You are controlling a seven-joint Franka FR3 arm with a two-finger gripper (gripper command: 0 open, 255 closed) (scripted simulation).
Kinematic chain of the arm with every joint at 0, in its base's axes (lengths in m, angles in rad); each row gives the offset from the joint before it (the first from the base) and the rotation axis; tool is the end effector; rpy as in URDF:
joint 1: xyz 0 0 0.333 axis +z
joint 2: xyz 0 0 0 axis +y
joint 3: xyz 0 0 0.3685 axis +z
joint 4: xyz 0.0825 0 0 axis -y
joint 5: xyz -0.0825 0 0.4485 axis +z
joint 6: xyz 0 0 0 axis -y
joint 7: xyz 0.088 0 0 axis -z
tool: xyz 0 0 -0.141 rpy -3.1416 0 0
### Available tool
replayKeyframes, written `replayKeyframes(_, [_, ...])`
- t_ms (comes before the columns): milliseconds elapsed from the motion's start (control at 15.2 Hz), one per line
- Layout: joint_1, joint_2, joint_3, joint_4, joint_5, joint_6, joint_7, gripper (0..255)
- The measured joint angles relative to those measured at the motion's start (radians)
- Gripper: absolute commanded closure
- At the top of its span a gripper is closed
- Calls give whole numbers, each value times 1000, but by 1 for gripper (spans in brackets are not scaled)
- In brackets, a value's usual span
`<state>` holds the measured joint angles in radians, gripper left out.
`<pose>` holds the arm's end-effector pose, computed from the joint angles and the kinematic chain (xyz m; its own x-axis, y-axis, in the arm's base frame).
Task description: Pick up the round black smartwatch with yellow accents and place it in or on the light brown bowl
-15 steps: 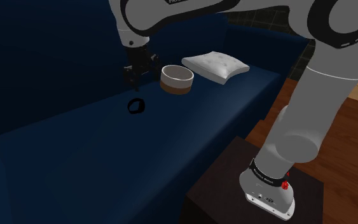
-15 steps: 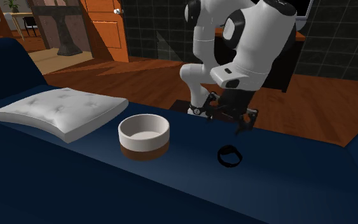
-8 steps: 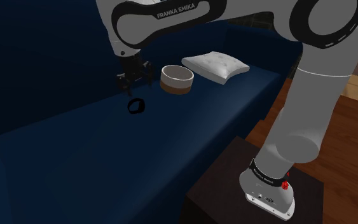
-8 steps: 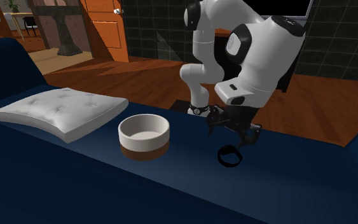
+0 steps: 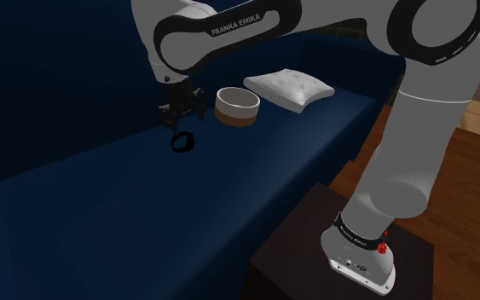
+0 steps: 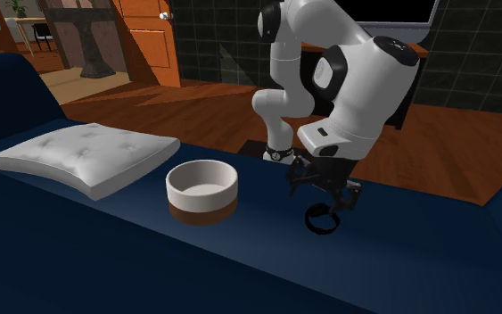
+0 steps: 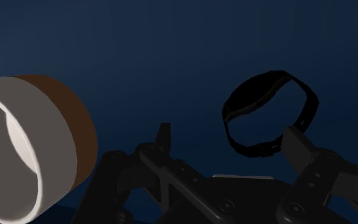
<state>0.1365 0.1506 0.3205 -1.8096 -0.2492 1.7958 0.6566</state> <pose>0.5970 0.2528 0.4443 0.9919 -0.1260 -0.0150 -0.1186 -0.9629 0.2424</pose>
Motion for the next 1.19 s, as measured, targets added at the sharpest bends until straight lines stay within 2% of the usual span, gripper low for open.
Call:
replayKeyframes(66, [0,0,0,0,0,0,0,0])
replayKeyframes(132, [0,0,0,0,0,0,0,255])
replayKeyframes(726, [0,0,0,0,0,0,0,255])
replayKeyframes(792, [0,0,0,0,0,0,0,0])
replayKeyframes(924, [1,-5,2,-5,12,13,13,0])
replayKeyframes(1188, [15,-31,21,-34,96,123,113,0])
